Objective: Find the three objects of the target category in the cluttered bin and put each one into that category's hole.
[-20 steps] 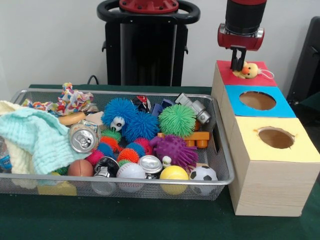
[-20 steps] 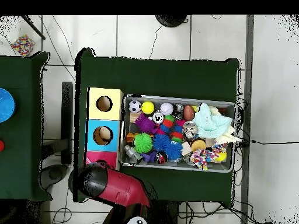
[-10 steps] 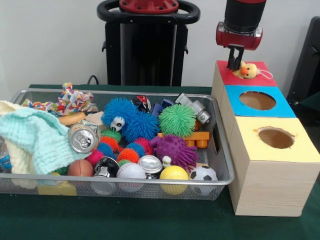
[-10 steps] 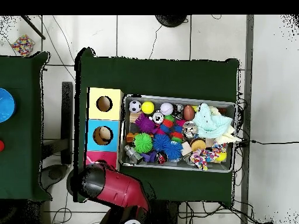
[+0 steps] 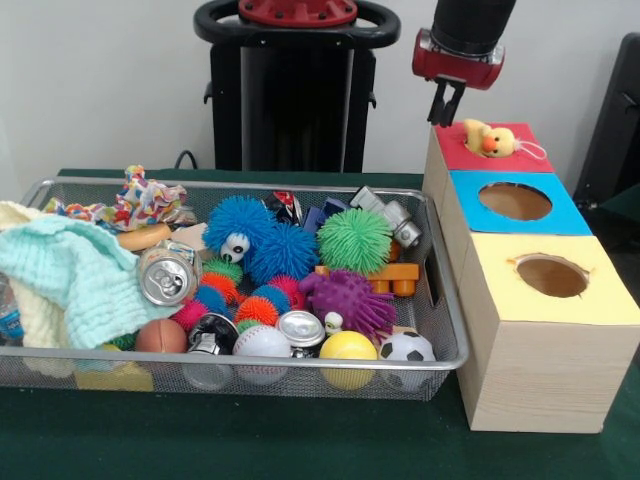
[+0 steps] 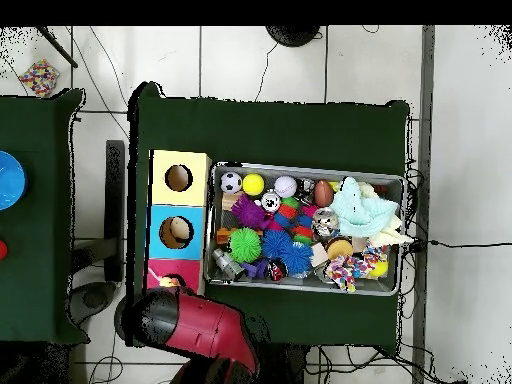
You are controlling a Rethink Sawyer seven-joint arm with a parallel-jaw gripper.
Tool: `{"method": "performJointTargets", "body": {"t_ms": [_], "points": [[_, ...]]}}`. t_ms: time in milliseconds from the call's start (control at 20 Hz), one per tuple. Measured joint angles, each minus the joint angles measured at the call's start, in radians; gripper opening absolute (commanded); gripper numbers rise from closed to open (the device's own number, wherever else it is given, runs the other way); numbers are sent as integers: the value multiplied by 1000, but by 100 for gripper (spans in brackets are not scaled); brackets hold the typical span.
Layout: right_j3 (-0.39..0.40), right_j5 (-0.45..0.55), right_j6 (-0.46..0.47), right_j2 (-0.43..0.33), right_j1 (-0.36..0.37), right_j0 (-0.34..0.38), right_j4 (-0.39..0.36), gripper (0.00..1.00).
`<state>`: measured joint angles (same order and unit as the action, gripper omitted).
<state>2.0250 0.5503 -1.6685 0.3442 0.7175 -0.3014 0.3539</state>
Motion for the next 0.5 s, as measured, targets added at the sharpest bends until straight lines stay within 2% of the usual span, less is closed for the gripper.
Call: {"method": "performJointTargets", "body": {"t_ms": [500], "points": [[-5,13,0,-6,15,52,24,0]]}}
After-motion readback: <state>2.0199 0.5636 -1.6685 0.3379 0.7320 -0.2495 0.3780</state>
